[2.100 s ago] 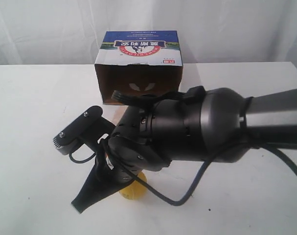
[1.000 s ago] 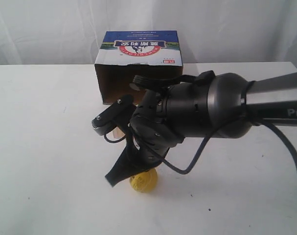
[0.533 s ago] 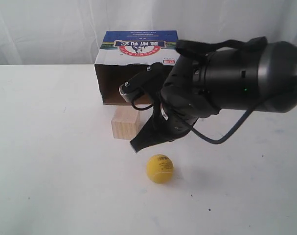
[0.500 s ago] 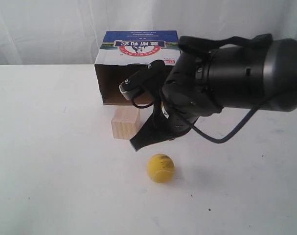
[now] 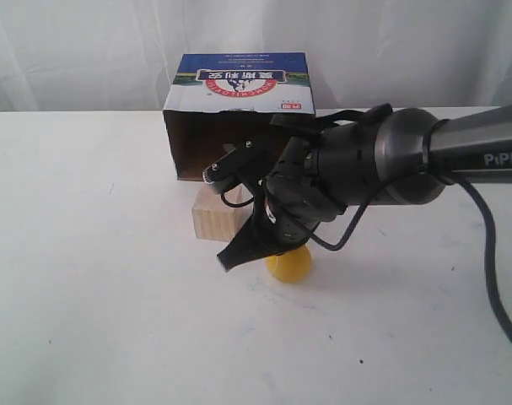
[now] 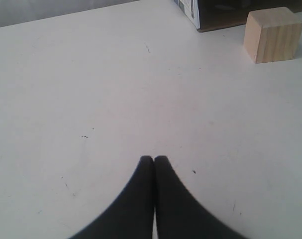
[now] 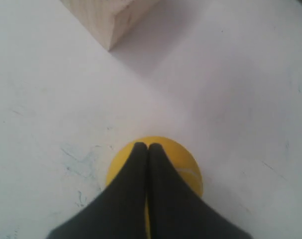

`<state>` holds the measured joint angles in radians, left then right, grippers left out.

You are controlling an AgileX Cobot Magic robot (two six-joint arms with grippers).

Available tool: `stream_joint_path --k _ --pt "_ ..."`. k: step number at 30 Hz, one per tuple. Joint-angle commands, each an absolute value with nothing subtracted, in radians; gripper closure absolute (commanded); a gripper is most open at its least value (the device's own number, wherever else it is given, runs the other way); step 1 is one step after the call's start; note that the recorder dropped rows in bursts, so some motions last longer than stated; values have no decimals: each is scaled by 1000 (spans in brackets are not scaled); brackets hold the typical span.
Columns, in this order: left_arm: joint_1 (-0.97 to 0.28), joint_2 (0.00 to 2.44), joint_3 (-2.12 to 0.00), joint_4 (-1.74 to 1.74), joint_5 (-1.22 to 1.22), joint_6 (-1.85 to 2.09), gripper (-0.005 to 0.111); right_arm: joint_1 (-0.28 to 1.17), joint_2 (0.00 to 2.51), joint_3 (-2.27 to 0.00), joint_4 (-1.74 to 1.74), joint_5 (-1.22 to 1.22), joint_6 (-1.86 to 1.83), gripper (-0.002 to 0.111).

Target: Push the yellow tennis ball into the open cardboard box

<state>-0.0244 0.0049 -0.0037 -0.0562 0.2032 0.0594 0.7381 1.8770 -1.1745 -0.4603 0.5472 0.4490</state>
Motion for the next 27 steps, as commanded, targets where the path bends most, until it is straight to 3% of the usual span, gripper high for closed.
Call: stream_joint_path --k 1,15,27 --pt "-22 0 0 -60 202 52 107 726 1896 -1163 -448 585 450 108" --pt "-22 0 0 -60 202 52 107 687 1885 -1163 -496 650 469 108" --pt "-22 0 0 -60 202 52 107 618 1847 -1207 -554 553 479 108"
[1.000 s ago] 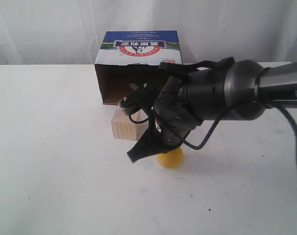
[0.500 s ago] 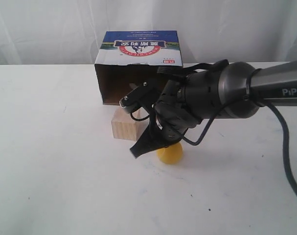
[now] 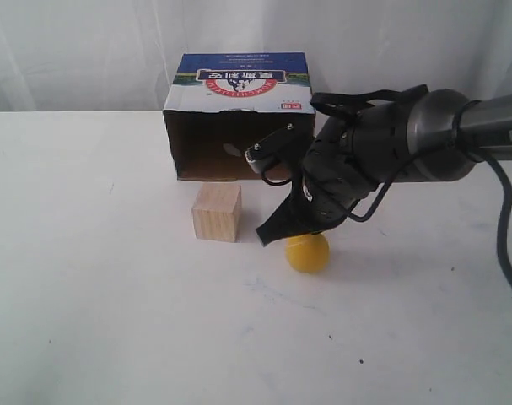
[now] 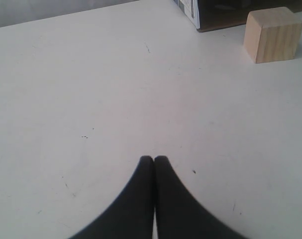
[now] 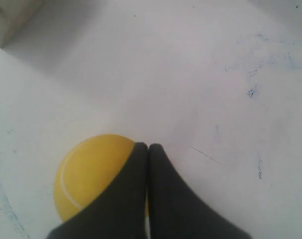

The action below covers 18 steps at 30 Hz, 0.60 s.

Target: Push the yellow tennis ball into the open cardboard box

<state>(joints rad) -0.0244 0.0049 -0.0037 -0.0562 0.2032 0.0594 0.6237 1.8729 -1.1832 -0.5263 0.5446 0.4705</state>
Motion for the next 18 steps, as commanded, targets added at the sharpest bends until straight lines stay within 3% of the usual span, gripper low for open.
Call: stream_joint_path --k 1,18 --pt "-22 0 0 -60 202 52 107 618 1838 -1211 -555 558 479 108" --pt "-22 0 0 -60 202 52 107 700 1656 -1112 -442 740 464 108"
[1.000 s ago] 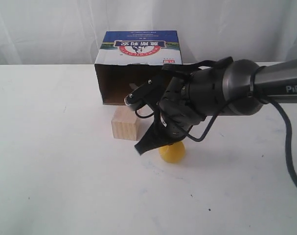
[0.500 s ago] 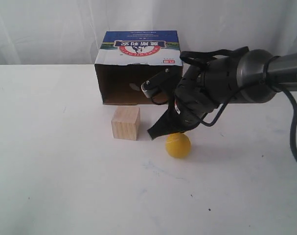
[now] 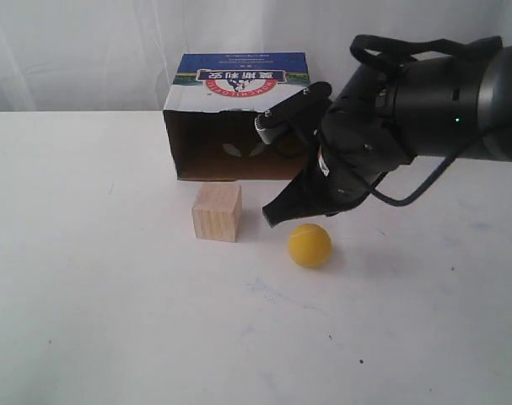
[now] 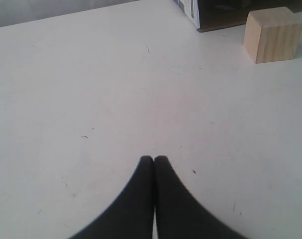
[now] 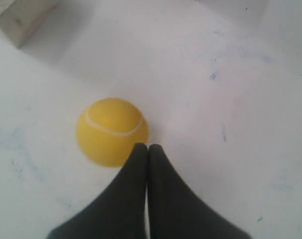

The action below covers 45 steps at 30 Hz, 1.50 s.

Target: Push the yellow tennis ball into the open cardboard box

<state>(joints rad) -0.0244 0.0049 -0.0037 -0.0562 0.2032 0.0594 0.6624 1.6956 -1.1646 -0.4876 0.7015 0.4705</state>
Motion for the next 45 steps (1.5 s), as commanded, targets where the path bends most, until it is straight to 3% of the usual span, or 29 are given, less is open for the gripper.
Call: stream_joint_path --k 1,11,19,24,31,38,45 --pt "-22 0 0 -60 202 52 107 710 1647 -1092 -436 746 464 108" --pt "-22 0 0 -60 202 52 107 720 1630 -955 -493 744 478 108" --pt "-22 0 0 -60 202 52 107 583 1755 -954 -610 525 478 108" --pt "-22 0 0 -60 202 52 107 497 1945 -1130 -606 352 472 108" --pt "-22 0 0 -60 202 52 107 509 1826 -1459 -657 523 422 108" --pt "-22 0 0 -60 202 52 107 548 1648 -1293 -652 545 468 108" --pt "-22 0 0 -60 202 52 107 551 1524 -1016 -636 405 577 108"
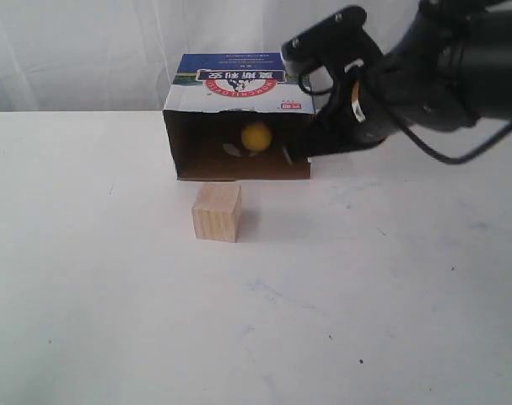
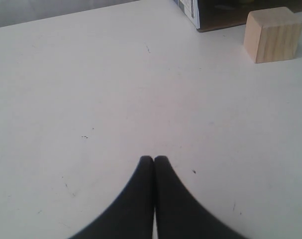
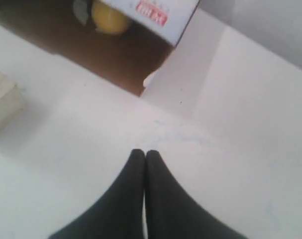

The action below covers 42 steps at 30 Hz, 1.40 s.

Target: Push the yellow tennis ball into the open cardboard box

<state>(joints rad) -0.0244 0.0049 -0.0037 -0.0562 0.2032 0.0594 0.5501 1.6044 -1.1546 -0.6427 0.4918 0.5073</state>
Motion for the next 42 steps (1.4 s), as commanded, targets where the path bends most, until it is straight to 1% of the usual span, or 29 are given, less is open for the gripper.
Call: stream_joint_path --k 1,5,10,19,33,42 --pt "-22 0 0 -60 202 52 107 551 1493 -969 -636 371 602 108" --pt "-22 0 0 -60 202 52 107 551 1373 -823 -636 287 657 108" --pt "-22 0 0 -60 202 52 107 551 1258 -718 -573 298 678 108" --pt "-22 0 0 -60 202 52 107 551 1091 -592 -563 190 678 108" --pt "-22 0 0 -60 202 52 107 546 819 -380 -465 185 678 108" --pt "-22 0 0 -60 202 52 107 476 652 -317 -463 185 678 108"
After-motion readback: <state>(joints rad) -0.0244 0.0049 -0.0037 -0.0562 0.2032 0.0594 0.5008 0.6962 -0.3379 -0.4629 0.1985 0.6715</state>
